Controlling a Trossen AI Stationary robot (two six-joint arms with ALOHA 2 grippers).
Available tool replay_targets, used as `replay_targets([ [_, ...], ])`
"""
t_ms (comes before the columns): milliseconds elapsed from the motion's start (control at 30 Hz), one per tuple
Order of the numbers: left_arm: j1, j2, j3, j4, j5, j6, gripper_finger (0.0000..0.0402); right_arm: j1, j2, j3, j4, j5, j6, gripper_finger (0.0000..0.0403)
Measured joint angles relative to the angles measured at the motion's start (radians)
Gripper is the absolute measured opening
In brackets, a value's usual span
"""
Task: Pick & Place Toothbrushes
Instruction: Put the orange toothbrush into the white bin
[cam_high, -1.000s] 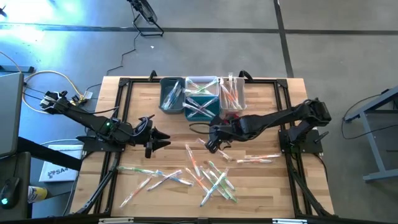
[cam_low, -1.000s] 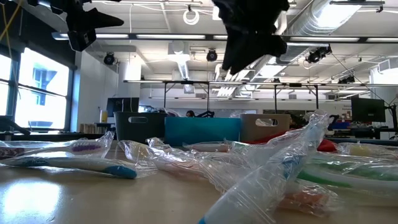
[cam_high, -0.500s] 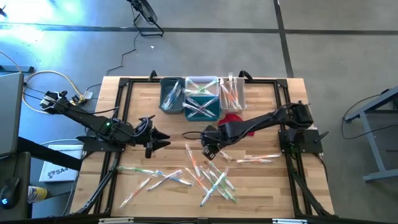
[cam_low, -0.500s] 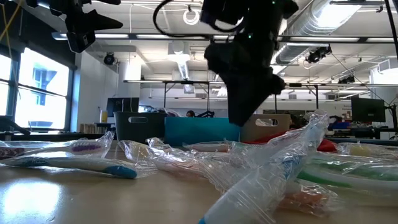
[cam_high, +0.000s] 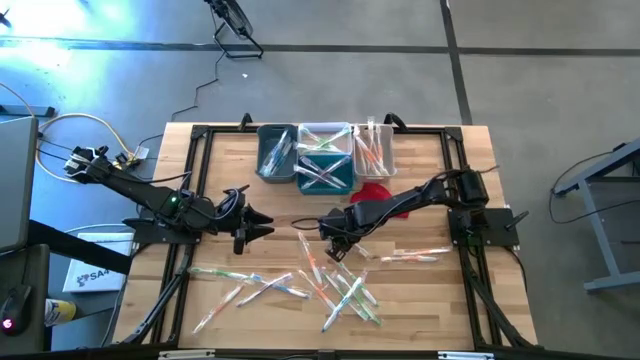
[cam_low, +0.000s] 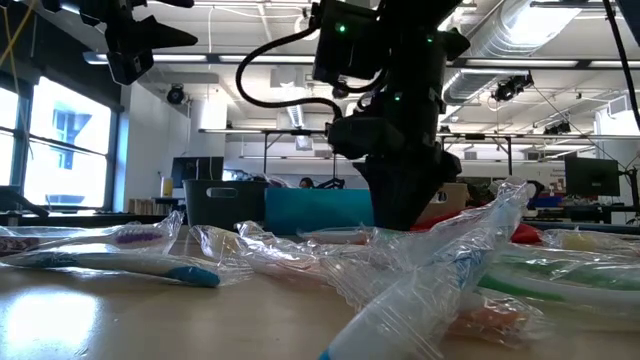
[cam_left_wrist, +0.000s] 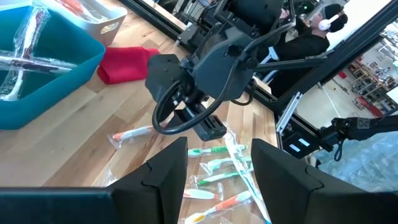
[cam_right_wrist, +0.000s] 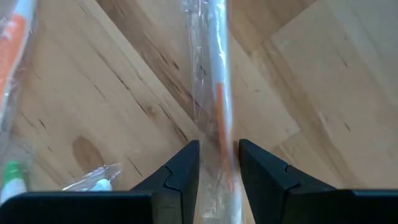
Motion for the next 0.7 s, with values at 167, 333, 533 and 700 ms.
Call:
replay_targets([
  [167, 0.000, 0.000, 0.000, 0.000, 0.000, 0.000, 0.0175, 0.000, 0.000, 0.000, 0.004, 0.014, 0.000, 0.0105],
  [333, 0.000, 0.000, 0.000, 0.000, 0.000, 0.000, 0.0175, 0.000, 0.000, 0.000, 0.004, 0.015, 0.000, 0.0105],
  [533, 0.000, 0.000, 0.000, 0.000, 0.000, 0.000, 0.0175, 0.000, 0.000, 0.000, 0.003, 0.010, 0.002, 0.0105],
  [700, 0.000, 0.000, 0.000, 0.000, 0.000, 0.000, 0.0175, 0.000, 0.000, 0.000, 0.003, 0.007, 0.026, 0.0098],
])
